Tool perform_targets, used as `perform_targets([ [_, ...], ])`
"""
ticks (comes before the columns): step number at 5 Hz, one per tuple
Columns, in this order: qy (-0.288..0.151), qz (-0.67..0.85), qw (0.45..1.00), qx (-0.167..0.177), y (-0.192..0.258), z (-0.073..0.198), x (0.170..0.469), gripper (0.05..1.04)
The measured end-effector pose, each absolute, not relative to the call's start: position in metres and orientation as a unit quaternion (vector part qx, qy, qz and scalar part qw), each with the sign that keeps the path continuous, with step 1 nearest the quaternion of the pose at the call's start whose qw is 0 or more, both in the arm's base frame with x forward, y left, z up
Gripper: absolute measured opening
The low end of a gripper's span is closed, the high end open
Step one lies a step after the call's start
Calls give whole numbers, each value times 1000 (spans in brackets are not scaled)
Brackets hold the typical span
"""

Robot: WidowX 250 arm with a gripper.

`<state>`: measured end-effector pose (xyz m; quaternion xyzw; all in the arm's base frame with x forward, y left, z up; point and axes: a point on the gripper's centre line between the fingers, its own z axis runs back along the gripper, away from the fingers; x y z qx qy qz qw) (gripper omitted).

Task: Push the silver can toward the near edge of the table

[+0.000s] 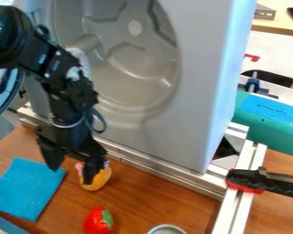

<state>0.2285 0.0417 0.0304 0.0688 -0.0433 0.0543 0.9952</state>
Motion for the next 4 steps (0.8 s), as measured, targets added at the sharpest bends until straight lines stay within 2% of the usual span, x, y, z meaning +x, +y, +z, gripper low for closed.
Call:
perform_targets([
  [1,-17,62,995,71,48,26,215,1001],
  [2,37,59,995,74,62,26,196,1001],
  [3,34,49,996,71,61,23,194,1001],
  [4,14,4,999,41,55,29,199,1001],
])
